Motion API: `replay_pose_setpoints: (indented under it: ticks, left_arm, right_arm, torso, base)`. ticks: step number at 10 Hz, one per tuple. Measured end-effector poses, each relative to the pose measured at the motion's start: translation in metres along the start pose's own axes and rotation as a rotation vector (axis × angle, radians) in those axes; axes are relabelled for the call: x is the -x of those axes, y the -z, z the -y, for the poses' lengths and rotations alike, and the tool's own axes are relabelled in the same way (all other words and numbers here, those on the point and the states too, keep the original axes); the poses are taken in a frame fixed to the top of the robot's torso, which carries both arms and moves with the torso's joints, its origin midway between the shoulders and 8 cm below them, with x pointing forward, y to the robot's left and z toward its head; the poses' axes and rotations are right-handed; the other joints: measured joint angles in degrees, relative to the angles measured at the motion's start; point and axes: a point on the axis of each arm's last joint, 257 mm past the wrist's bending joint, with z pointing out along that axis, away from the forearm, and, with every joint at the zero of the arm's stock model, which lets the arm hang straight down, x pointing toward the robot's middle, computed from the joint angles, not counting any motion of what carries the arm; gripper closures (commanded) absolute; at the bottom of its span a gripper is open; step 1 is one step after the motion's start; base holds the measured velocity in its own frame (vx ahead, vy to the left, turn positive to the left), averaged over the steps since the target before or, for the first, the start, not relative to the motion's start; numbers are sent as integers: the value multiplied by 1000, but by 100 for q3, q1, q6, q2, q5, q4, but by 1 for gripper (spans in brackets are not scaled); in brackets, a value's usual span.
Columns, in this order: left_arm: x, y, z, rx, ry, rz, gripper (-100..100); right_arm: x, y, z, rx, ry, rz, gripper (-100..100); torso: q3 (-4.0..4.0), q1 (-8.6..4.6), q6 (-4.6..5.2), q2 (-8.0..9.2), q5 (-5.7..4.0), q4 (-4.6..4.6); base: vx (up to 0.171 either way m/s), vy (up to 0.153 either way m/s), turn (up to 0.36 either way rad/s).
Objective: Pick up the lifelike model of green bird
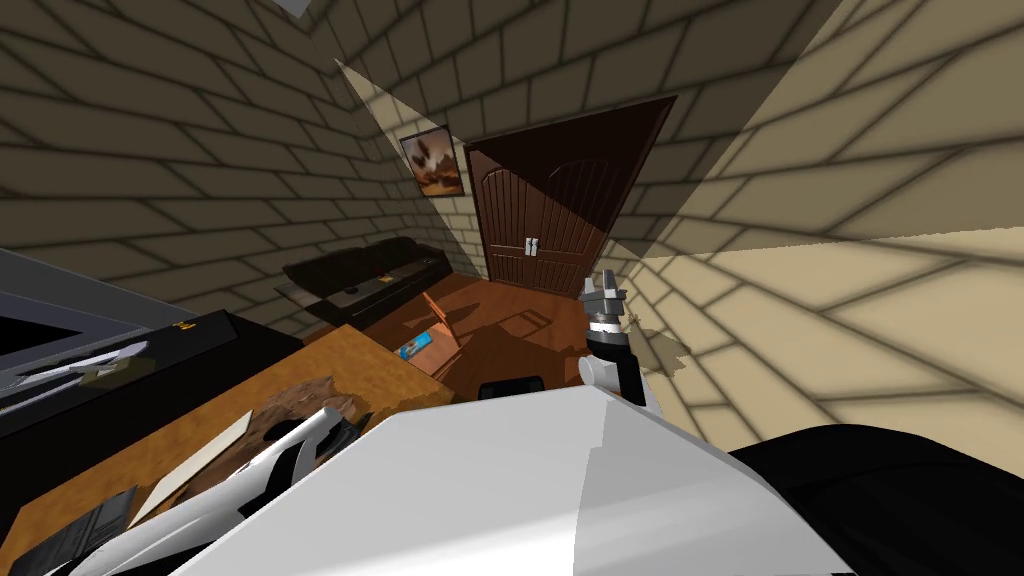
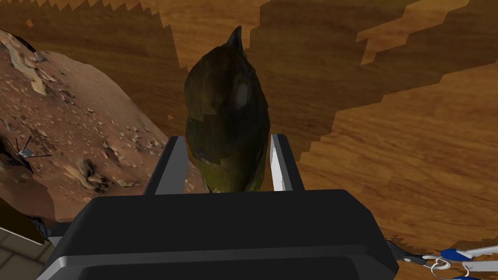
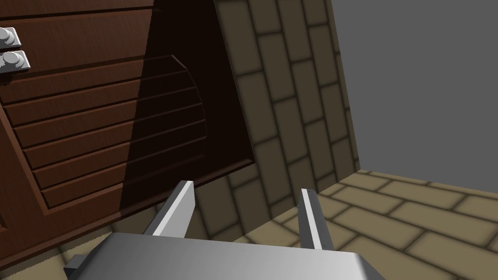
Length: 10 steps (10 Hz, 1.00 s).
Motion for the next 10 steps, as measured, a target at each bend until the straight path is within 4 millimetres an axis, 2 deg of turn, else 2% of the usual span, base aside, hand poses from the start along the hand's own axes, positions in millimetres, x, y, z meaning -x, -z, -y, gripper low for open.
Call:
replay_pose_setpoints:
  ticks: [6, 10]
  left_arm:
    - [8, 3, 6, -2, -46, -14, 100]
    - [14, 7, 13, -8, -88, -29, 100]
  right_arm:
    - [0, 0, 0, 0, 0, 0, 0]
    - [0, 0, 0, 0, 0, 0, 0]
  torso:
    - [-6, -11, -8, -10, -3, -4]
    - [-16, -9, 2, -30, -6, -4]
  base:
    - [44, -31, 141]
    - [83, -23, 110]
